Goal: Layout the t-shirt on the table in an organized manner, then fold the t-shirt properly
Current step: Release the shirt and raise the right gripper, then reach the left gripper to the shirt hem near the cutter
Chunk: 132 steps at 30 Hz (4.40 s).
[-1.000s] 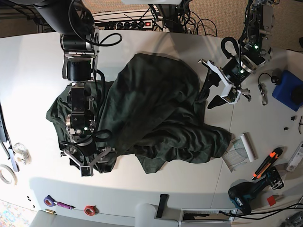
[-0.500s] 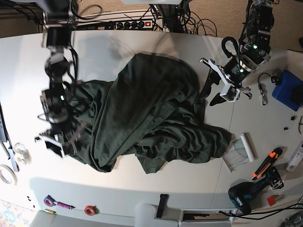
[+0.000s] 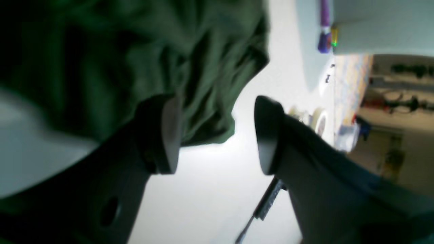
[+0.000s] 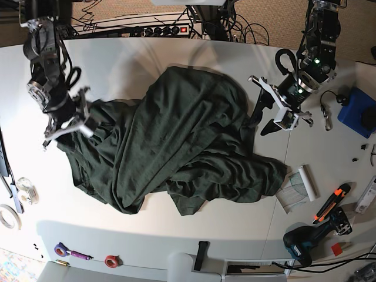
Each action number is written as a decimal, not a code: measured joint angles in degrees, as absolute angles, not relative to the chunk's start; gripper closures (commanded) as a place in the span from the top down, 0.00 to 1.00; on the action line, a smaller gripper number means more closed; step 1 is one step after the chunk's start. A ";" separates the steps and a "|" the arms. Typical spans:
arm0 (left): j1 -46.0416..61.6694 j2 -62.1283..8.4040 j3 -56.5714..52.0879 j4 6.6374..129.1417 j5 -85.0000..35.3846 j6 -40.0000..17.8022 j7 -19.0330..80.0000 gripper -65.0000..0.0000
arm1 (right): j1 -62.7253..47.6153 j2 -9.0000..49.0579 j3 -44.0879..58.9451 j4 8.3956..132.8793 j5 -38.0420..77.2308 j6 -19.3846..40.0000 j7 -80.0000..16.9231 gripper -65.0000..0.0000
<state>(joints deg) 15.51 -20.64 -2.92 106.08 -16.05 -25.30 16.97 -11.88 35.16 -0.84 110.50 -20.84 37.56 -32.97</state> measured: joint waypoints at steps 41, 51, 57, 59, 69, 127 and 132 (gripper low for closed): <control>15.53 -20.64 -2.92 106.04 -18.31 -25.34 17.52 0.36 | -24.95 40.73 -0.93 108.47 -34.48 40.75 -27.07 0.51; 15.53 -20.67 -2.92 106.04 -18.33 -25.34 17.56 0.36 | -18.92 40.75 -3.99 102.15 -34.68 39.94 -23.99 0.51; 15.53 -20.67 -2.92 106.04 -18.35 -25.32 17.56 0.36 | -13.67 40.93 -14.61 97.51 -36.42 32.08 -28.73 0.51; 15.55 -20.67 -2.92 106.04 -18.35 -25.34 17.56 0.36 | -12.16 40.93 -17.78 96.42 -38.13 28.86 -30.74 0.51; 15.51 -21.12 -2.98 106.00 -18.06 -40.12 17.34 0.36 | -9.69 40.60 -20.82 95.46 -37.47 28.93 -31.51 0.00; 4.27 -28.27 23.22 108.90 -2.74 -28.21 13.34 0.00 | -9.67 40.62 -20.82 95.46 -37.21 29.17 -29.78 0.00; -3.07 -28.32 23.24 108.88 -2.81 -19.99 16.69 0.00 | -9.67 40.62 -20.82 95.46 -37.04 29.17 -29.85 0.00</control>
<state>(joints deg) -3.07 -28.32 23.24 108.88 -2.81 -19.99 16.69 -9.67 40.62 -20.82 95.46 -37.04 29.17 -29.85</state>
